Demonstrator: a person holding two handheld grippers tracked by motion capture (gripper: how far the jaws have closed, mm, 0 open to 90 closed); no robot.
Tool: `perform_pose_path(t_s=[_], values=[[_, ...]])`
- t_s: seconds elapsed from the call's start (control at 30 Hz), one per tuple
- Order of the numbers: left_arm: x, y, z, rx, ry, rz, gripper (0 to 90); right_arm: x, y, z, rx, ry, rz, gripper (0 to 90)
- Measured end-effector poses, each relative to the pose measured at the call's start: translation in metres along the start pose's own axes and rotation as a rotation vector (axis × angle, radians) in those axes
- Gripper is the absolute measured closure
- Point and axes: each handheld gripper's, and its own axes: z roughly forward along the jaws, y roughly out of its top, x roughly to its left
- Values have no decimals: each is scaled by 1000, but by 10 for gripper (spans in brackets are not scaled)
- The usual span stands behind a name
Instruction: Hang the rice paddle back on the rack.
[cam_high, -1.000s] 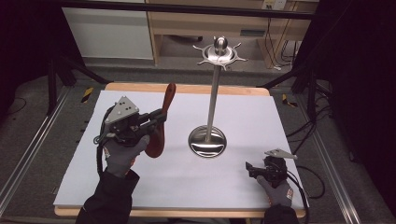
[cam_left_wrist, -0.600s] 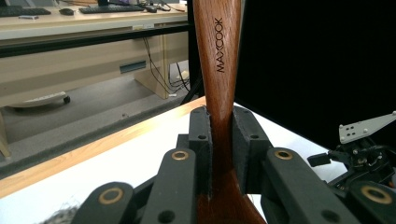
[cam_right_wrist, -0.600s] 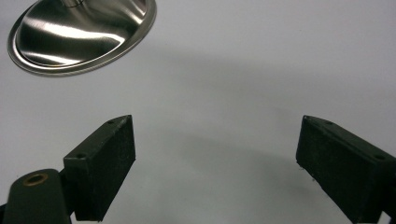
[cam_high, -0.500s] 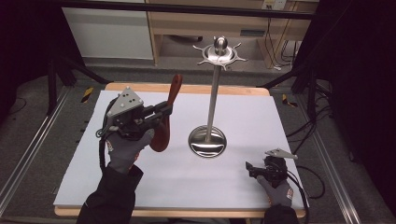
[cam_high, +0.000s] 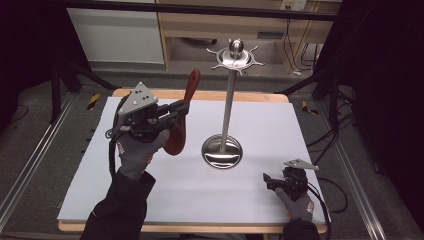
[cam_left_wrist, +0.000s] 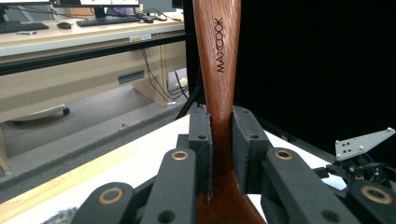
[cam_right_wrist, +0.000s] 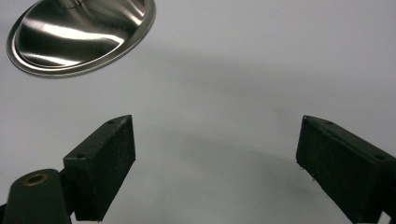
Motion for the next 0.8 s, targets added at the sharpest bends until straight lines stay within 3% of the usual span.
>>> perform_pose_path(t_s=[0.27,0.8], values=[[-5,12,5,-1,-14,8,786,0,0,0,-1,1,1,121],[-4,20,16,6,-5,17,786,-1,1,-1,-3,1,5,121]])
